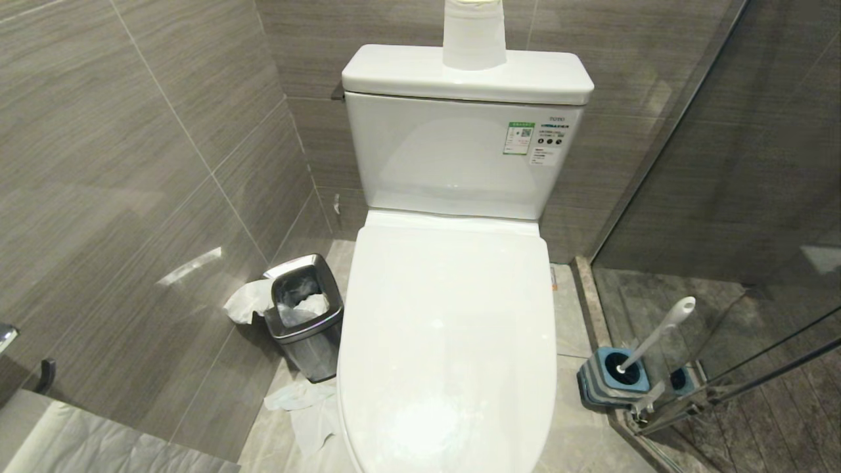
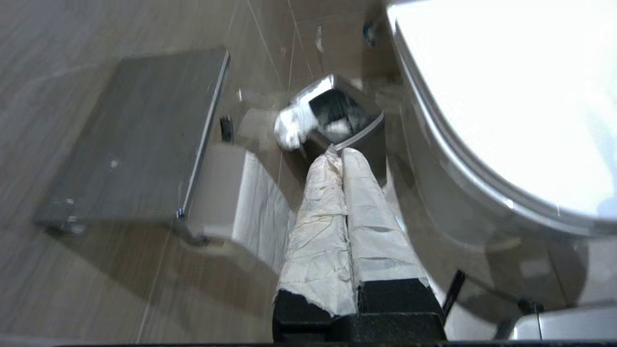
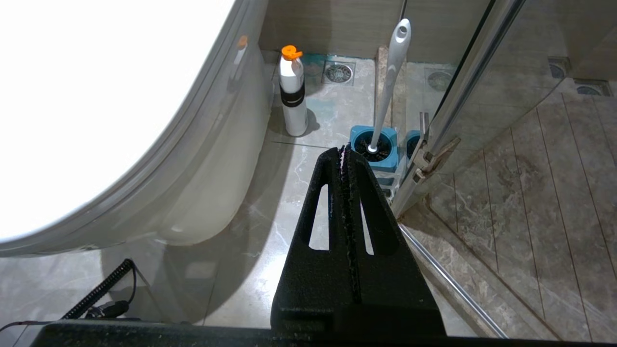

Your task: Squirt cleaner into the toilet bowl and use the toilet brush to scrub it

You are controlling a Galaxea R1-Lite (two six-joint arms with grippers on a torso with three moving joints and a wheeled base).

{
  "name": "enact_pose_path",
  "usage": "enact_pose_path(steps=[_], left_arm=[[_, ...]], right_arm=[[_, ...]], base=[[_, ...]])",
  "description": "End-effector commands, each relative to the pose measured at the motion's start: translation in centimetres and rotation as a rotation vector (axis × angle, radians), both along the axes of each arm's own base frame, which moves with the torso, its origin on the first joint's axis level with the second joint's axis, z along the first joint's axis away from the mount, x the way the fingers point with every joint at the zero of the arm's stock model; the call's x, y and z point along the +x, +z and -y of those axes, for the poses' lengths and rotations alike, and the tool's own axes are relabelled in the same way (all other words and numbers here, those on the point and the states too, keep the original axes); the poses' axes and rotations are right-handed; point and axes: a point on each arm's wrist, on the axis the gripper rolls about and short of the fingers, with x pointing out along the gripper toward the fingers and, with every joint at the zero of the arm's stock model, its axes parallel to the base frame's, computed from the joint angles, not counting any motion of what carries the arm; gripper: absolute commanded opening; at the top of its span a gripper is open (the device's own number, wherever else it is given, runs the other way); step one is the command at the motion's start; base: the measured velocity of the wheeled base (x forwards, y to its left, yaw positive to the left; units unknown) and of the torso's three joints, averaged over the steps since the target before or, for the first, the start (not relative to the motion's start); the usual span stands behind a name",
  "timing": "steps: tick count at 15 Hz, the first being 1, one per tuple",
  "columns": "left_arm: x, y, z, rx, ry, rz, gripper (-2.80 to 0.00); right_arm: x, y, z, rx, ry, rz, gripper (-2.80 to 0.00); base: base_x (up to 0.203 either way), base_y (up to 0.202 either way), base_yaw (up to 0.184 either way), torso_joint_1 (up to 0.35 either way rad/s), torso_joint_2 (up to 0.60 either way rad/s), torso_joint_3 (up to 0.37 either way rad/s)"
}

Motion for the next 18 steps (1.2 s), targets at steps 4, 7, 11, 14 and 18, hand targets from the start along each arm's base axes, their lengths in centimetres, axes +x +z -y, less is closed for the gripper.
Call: enact_pose_path(steps=[4,7,11,14,18], left_arm=[[3.1,-0.9,0.0,-0.016,-0.006,0.216,-2.80],[4.3,-2.4,0.0,-0.015,-0.008,0.226,-2.80],[5.8,-5.0,0.1,-0.027,-0.058,0.231,-2.80],[6.2,-6.0,0.2,-0.083,-0.088,0.191,-2.80],[6.5,-7.7,0.1,-0.146,-0.068,0.025,-2.80]], right_arm=[[0.0,0.0,0.0,0.001,-0.001,0.000,-2.80],[0.0,0.0,0.0,0.001,0.000,0.000,-2.80],[0.0,0.0,0.0,0.001,0.000,-0.001,-2.80],[0.0,0.0,0.0,0.001,0.000,-0.001,-2.80],[0.0,0.0,0.0,0.001,-0.001,-0.001,-2.80]], base=[[0.000,0.000,0.000,0.000,0.00,0.000],[0.000,0.000,0.000,0.000,0.00,0.000],[0.000,0.000,0.000,0.000,0.00,0.000],[0.000,0.000,0.000,0.000,0.00,0.000],[0.000,0.000,0.000,0.000,0.00,0.000]])
